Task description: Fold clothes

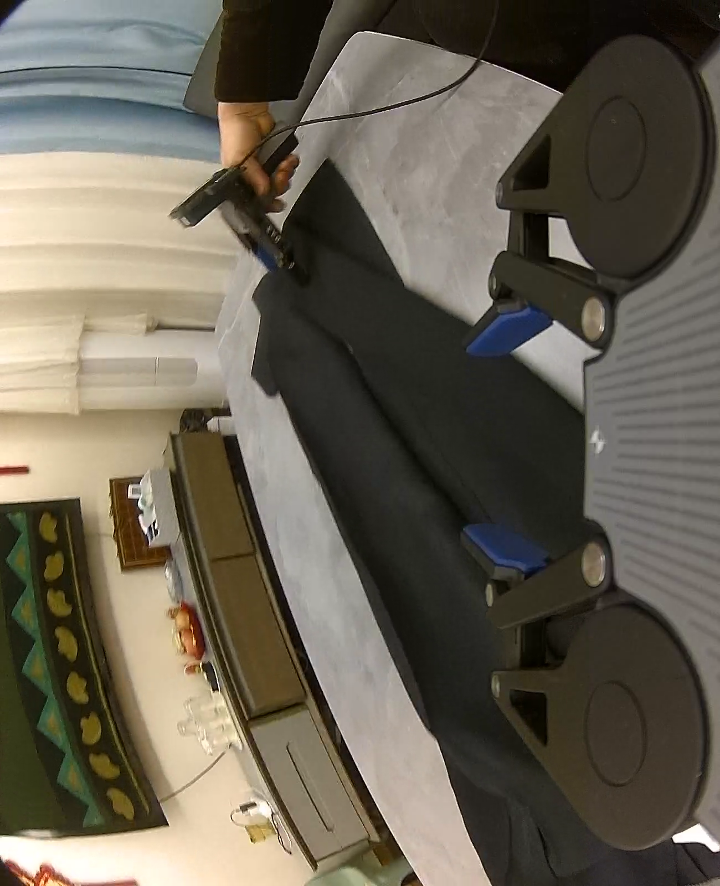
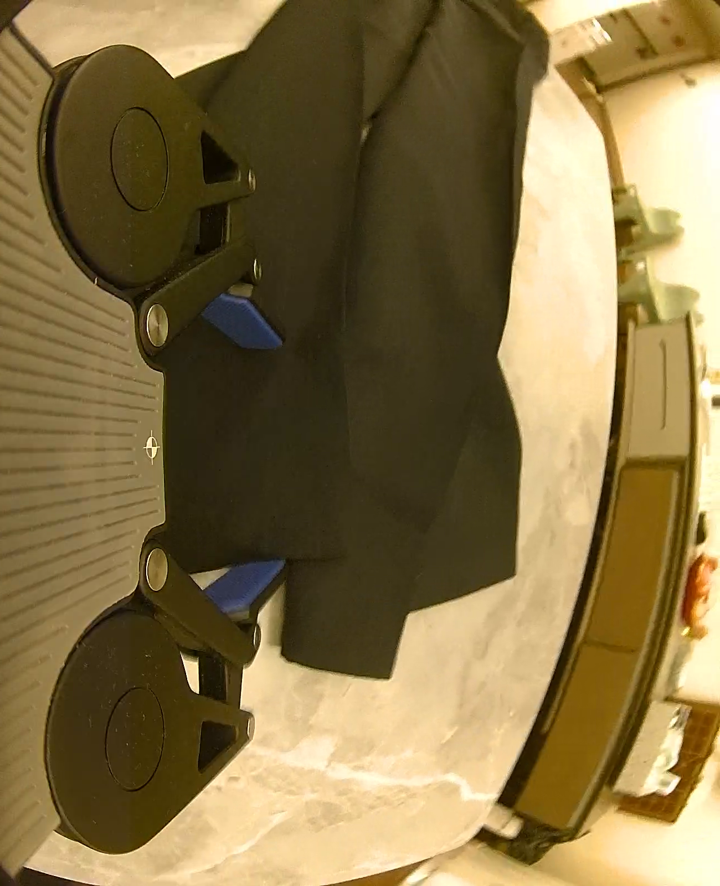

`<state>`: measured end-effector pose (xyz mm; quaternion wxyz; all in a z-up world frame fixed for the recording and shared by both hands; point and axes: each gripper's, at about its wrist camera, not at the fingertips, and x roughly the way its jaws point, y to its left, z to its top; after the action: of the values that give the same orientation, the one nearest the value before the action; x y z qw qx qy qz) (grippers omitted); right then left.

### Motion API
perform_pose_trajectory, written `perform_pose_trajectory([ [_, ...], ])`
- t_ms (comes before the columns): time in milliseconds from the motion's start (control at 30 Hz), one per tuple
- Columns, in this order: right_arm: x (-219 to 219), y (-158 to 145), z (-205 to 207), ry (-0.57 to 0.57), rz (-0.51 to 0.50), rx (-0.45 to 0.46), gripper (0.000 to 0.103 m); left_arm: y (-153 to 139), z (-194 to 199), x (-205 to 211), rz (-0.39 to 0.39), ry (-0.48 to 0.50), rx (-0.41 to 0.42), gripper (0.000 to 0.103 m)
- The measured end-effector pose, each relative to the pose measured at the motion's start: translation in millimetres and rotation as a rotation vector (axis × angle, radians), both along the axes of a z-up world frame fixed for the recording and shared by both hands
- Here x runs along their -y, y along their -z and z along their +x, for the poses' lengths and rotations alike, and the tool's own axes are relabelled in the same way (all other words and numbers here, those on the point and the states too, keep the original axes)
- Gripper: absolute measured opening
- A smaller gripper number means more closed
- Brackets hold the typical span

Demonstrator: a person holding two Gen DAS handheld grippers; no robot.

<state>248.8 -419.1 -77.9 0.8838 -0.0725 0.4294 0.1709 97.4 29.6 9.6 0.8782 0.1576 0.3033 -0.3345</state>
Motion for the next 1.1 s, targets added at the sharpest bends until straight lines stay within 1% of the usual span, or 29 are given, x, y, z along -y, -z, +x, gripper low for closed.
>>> perform_pose_trajectory([
  [33, -4, -4, -4, -0.017, -0.013, 0.016, 0.003, 2, -1, 5, 0.004, 0.003, -0.004, 0.069],
  [67, -8, -10, -7, -0.026, -0.045, 0.038, 0.001, 3, -1, 10, 0.009, 0.006, -0.007, 0.068],
  [100, -13, -18, -14, -0.046, -0.078, 0.075, 0.001, 4, -2, 14, 0.016, 0.006, -0.009, 0.068],
  [133, -16, -34, -26, -0.075, -0.090, 0.138, 0.001, 3, -4, 16, 0.021, 0.005, -0.008, 0.069],
  [200, -11, -79, -63, -0.122, -0.050, 0.290, 0.001, 0, -9, 17, 0.030, 0.002, -0.006, 0.069],
  [233, -4, -103, -88, -0.150, -0.036, 0.366, 0.001, -1, -13, 16, 0.034, 0.001, -0.006, 0.068],
  [267, 1, -113, -113, -0.174, -0.050, 0.389, 0.001, -1, -16, 14, 0.035, -0.001, -0.010, 0.069],
  [367, 8, -93, -179, -0.235, -0.153, 0.301, 0.001, 5, -25, 10, 0.040, -0.004, -0.040, 0.069],
  [500, 17, -66, -267, -0.314, -0.288, 0.183, 0.001, 20, -35, 20, 0.047, 0.012, -0.094, 0.069],
  [533, 18, -55, -284, -0.326, -0.315, 0.143, 0.002, 22, -39, 24, 0.053, 0.020, -0.097, 0.069],
  [600, 21, -33, -302, -0.320, -0.302, 0.064, 0.005, 24, -46, 31, 0.068, 0.038, -0.098, 0.069],
  [633, 23, -30, -309, -0.310, -0.277, 0.040, 0.009, 23, -49, 33, 0.075, 0.043, -0.094, 0.069],
  [667, 27, -33, -315, -0.295, -0.240, 0.028, 0.015, 23, -52, 34, 0.081, 0.048, -0.090, 0.069],
  [700, 31, -37, -322, -0.281, -0.204, 0.016, 0.022, 25, -49, 33, 0.085, 0.030, -0.091, 0.070],
  [733, 35, -44, -325, -0.262, -0.160, 0.023, 0.036, 27, -46, 33, 0.088, 0.007, -0.094, 0.071],
  [767, 39, -55, -325, -0.238, -0.109, 0.049, 0.045, 29, -42, 33, 0.091, -0.016, -0.096, 0.072],
  [833, 46, -75, -323, -0.189, -0.002, 0.104, 0.046, 34, -35, 32, 0.098, -0.062, -0.101, 0.072],
  [900, 48, -89, -313, -0.130, 0.110, 0.169, 0.054, 39, -28, 31, 0.104, -0.108, -0.106, 0.072],
  [933, 45, -88, -302, -0.081, 0.135, 0.182, 0.056, 41, -24, 30, 0.107, -0.131, -0.109, 0.072],
  [1000, 34, -76, -275, 0.036, 0.134, 0.165, 0.056, 50, -14, 27, 0.109, -0.212, -0.129, 0.072],
  [1033, 26, -66, -261, 0.076, 0.117, 0.141, 0.055, 53, -11, 24, 0.102, -0.241, -0.142, 0.072],
  [1100, 5, -36, -234, 0.117, 0.046, 0.056, 0.052, 59, -5, 19, 0.086, -0.296, -0.164, 0.072],
])
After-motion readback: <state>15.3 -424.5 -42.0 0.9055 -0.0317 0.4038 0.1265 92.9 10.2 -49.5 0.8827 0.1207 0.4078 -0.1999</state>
